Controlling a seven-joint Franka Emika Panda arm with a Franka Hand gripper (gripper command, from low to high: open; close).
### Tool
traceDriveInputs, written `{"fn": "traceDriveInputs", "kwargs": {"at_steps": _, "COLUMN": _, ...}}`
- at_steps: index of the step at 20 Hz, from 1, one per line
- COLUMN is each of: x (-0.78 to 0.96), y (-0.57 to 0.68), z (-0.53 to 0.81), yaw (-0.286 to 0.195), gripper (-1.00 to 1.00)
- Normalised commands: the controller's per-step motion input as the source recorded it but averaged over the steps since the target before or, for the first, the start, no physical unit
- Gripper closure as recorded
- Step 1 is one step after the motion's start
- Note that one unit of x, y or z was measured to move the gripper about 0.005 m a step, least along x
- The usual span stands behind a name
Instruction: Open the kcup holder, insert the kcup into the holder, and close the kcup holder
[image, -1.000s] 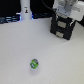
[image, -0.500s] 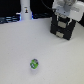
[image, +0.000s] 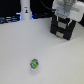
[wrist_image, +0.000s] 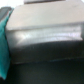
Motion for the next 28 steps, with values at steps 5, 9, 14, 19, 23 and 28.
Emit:
{"fn": "traceDriveInputs", "kwargs": {"at_steps": 5, "x": 0.94, "y": -0.16, "z": 0.14, "yaw": -0.09, "gripper": 1.0}}
{"fn": "traceDriveInputs", "kwargs": {"at_steps": 9, "x": 0.94, "y": -0.18, "z": 0.11, "yaw": -0.092, "gripper": 1.0}}
{"fn": "traceDriveInputs", "kwargs": {"at_steps": 14, "x": 0.94, "y": -0.22, "z": 0.15, "yaw": -0.092, "gripper": 1.0}}
{"fn": "traceDriveInputs", "kwargs": {"at_steps": 19, "x": 0.95, "y": -0.25, "z": 0.2, "yaw": -0.093, "gripper": 1.0}}
{"fn": "traceDriveInputs", "kwargs": {"at_steps": 23, "x": 0.94, "y": -0.26, "z": 0.2, "yaw": -0.092, "gripper": 1.0}}
{"fn": "traceDriveInputs", "kwargs": {"at_steps": 28, "x": 0.94, "y": -0.27, "z": 0.2, "yaw": -0.092, "gripper": 1.0}}
